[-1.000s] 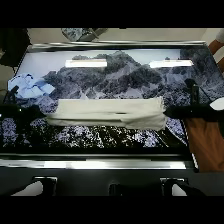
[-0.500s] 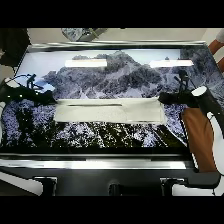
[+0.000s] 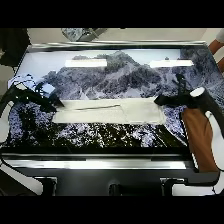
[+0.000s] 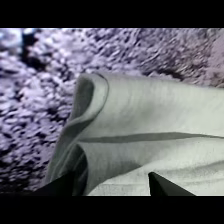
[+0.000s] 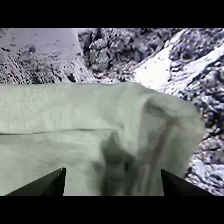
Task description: Fold the shirts.
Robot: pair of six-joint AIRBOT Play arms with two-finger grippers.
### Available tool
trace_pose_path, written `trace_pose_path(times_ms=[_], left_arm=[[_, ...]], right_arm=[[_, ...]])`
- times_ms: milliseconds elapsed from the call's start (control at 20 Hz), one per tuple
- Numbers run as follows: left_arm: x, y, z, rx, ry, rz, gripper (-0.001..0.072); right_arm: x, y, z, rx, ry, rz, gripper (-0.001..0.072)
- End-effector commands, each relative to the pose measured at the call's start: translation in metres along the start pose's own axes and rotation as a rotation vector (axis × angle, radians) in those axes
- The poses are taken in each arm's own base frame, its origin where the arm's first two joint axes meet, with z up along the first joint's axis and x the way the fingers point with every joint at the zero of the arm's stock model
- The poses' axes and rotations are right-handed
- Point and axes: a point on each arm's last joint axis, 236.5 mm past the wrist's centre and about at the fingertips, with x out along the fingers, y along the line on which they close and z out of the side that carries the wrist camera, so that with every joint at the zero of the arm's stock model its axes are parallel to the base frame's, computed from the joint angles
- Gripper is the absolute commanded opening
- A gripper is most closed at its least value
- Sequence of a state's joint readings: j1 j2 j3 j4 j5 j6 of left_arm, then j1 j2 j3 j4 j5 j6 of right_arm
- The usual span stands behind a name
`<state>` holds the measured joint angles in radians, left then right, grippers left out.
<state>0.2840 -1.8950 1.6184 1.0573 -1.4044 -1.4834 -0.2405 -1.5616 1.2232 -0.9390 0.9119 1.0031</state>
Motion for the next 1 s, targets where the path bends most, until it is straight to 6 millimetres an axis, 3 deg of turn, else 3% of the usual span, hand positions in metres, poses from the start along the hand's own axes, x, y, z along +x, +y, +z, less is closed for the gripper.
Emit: trace_pose_path(times_ms=[0,100,250,350,650,850,950], left_arm=[[-0.038,-0.008,0.003,0.008,-0.046,-0.021,0.0580],[-0.061,-0.017,0.005,0.029,-0.107,-0.020,0.0580],[-0.083,-0.037,0.003,0.081,-0.162,-0.018,0.0580],[-0.090,-0.048,-0.001,0.115,-0.174,-0.016,0.0580],[-0.103,-0.079,-0.011,0.194,-0.206,-0.017,0.0579],[-0.099,-0.092,-0.016,0.224,-0.197,-0.019,0.0579],[-0.097,-0.096,-0.018,0.232,-0.193,-0.019,0.0579]], right_arm=[[-0.039,-0.027,-0.026,-0.039,0.088,-0.018,0.0712],[-0.043,-0.041,-0.059,0.009,0.203,0.028,0.0715],[-0.026,-0.029,-0.079,0.062,0.272,0.161,0.0715],[-0.011,-0.015,-0.074,0.128,0.244,0.256,0.0715],[0.025,-0.011,-0.072,0.284,0.219,0.365,0.0716],[0.029,0.013,-0.052,0.307,0.127,0.536,0.0716],[0.028,0.019,-0.052,0.307,0.127,0.574,0.0715]])
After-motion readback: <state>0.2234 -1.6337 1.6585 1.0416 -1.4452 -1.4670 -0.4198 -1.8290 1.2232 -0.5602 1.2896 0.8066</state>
